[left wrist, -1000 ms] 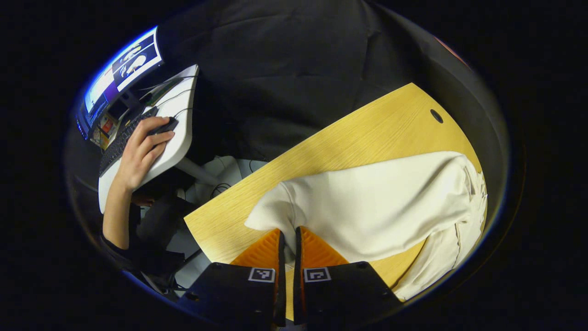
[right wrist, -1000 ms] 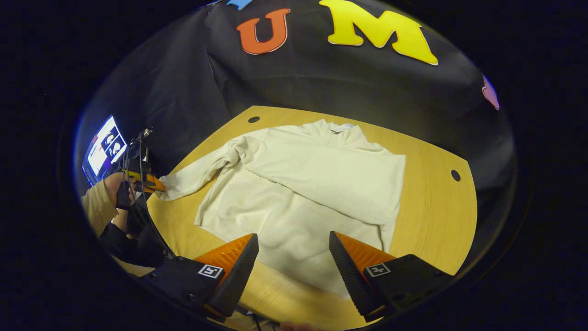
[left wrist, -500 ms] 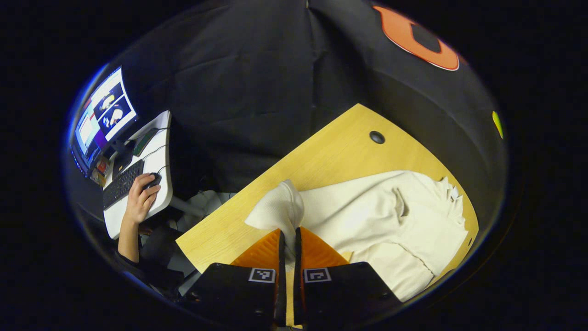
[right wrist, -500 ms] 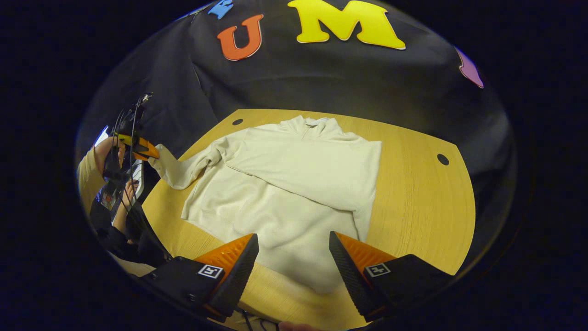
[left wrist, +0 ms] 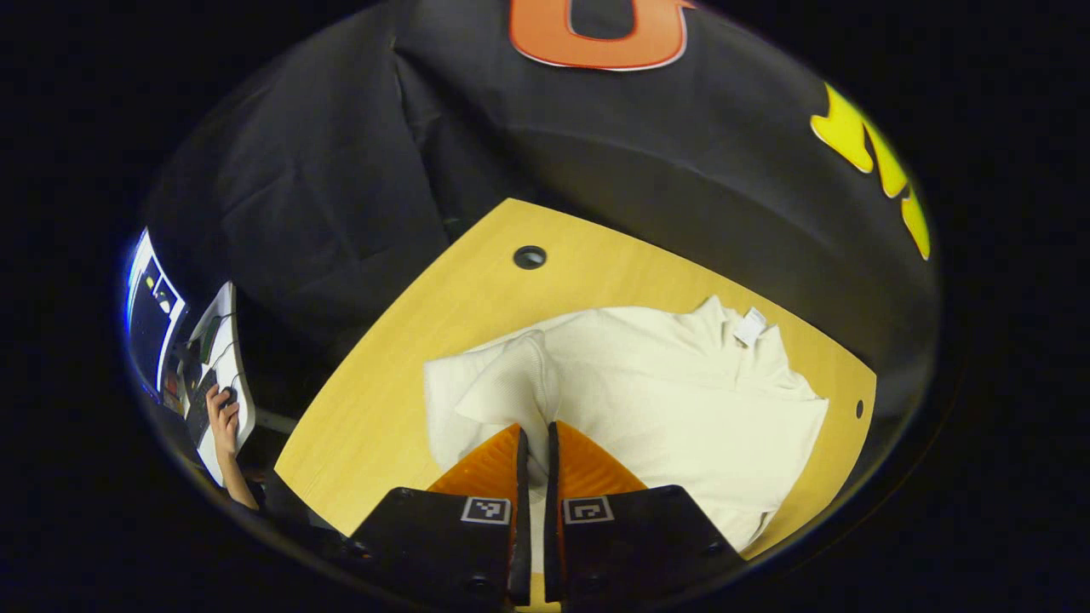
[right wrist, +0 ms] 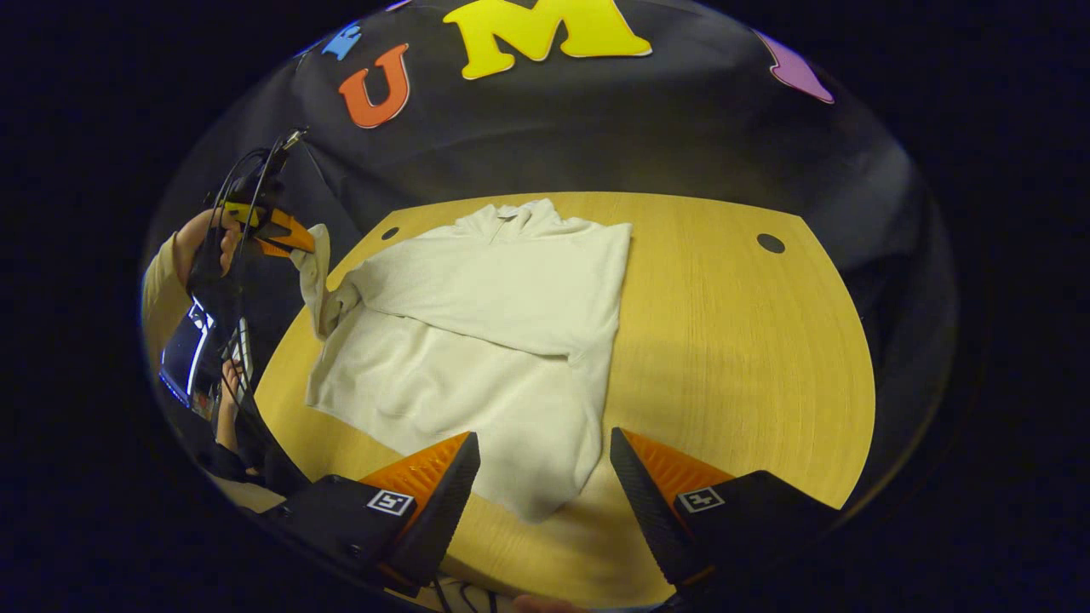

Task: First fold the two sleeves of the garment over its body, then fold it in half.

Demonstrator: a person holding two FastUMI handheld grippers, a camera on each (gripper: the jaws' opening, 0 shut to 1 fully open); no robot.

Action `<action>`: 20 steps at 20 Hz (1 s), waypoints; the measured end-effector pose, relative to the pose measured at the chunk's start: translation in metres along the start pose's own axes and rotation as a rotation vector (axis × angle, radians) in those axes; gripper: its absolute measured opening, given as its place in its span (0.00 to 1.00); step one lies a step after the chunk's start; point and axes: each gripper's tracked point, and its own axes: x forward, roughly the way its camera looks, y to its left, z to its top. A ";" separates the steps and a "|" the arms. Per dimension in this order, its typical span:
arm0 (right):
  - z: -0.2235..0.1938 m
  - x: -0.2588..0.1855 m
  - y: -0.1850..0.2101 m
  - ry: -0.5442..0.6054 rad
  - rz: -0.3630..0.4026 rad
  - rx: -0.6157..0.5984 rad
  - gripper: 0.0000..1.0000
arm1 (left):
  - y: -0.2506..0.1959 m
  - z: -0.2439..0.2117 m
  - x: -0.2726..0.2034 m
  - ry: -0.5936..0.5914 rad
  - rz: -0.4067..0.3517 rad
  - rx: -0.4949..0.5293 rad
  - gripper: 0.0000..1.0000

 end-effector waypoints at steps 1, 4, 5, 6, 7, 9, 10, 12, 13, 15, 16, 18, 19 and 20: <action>-0.002 0.000 -0.007 0.006 -0.009 0.009 0.96 | -0.023 0.001 0.002 0.001 -0.011 0.021 0.08; -0.009 -0.001 -0.029 0.021 -0.046 0.002 0.96 | -0.083 -0.006 0.014 0.006 -0.061 0.066 0.08; -0.011 -0.001 -0.034 0.031 -0.051 0.013 0.96 | -0.104 -0.011 0.017 0.017 -0.080 0.087 0.08; -0.018 -0.001 -0.039 0.056 -0.054 0.030 0.96 | -0.124 -0.016 0.022 0.021 -0.096 0.109 0.08; -0.021 0.000 -0.041 0.067 -0.055 0.050 0.97 | -0.146 -0.020 0.024 0.024 -0.121 0.139 0.08; -0.022 0.001 -0.046 0.080 -0.065 0.073 0.96 | -0.190 -0.033 0.029 0.031 -0.172 0.191 0.08; -0.025 0.001 -0.048 0.086 -0.068 0.075 0.96 | -0.213 -0.041 0.029 0.041 -0.199 0.219 0.08; -0.028 0.002 -0.052 0.094 -0.076 0.079 0.97 | -0.256 -0.054 0.029 0.045 -0.253 0.282 0.08; -0.028 0.002 -0.052 0.094 -0.075 0.082 0.97 | -0.275 -0.059 0.028 0.041 -0.276 0.317 0.08; -0.030 0.002 -0.052 0.100 -0.077 0.084 0.97 | -0.306 -0.061 0.026 0.021 -0.304 0.378 0.08; -0.031 0.003 -0.052 0.103 -0.076 0.084 0.97 | -0.319 -0.059 0.027 0.007 -0.311 0.408 0.09; -0.033 0.004 -0.050 0.106 -0.074 0.074 0.97 | -0.338 -0.059 0.031 0.009 -0.321 0.448 0.09; -0.033 0.004 -0.050 0.107 -0.075 0.068 0.97 | -0.345 -0.058 0.034 0.017 -0.323 0.457 0.09; -0.033 0.003 -0.049 0.106 -0.074 0.065 0.97 | -0.349 -0.080 0.025 0.028 -0.320 0.457 0.09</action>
